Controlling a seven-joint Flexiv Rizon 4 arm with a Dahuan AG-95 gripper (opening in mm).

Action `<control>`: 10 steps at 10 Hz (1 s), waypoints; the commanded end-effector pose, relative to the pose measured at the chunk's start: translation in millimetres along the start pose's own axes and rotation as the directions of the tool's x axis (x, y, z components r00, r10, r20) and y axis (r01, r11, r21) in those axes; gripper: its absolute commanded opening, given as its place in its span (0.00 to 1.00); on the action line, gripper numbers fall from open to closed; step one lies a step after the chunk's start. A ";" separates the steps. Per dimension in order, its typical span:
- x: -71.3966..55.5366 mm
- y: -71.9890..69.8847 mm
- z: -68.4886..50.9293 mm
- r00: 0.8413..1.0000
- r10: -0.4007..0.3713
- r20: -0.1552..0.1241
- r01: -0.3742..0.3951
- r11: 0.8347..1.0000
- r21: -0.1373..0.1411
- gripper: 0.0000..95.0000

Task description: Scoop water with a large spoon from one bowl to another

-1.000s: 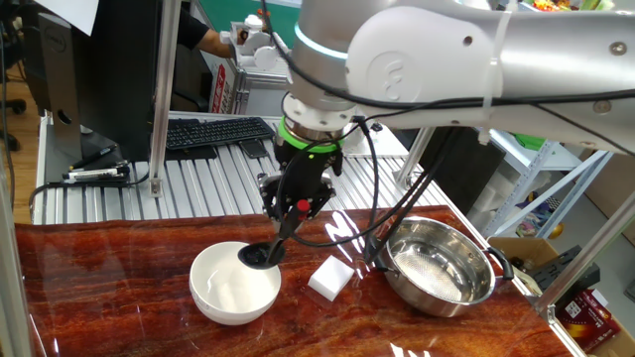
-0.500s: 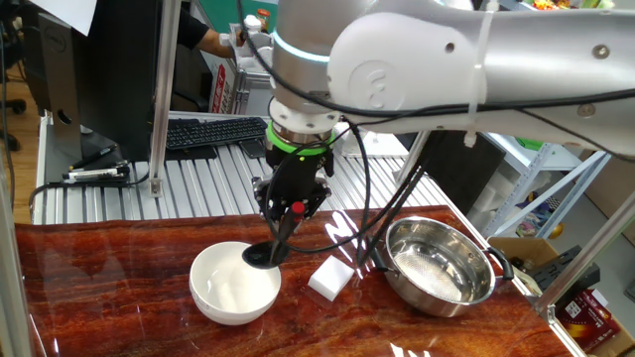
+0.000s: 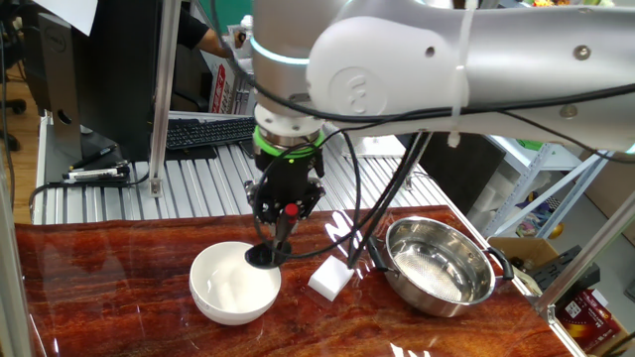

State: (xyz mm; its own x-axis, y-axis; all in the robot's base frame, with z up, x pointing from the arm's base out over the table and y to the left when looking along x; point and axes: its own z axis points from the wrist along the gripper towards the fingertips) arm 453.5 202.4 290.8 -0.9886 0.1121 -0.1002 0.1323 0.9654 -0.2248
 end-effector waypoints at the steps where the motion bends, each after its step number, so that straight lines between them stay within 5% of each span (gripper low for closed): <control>1: 1.4 2.2 -0.3 1.000 0.001 0.000 -0.001 1.000 0.009 0.00; 10: 7.2 9.5 -1.2 1.000 -0.025 0.019 0.023 0.995 0.096 0.00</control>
State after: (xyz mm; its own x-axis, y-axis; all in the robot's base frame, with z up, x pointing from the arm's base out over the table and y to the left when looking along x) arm 447.2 213.5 289.2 -0.9901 0.0840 -0.1126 0.1163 0.9397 -0.3217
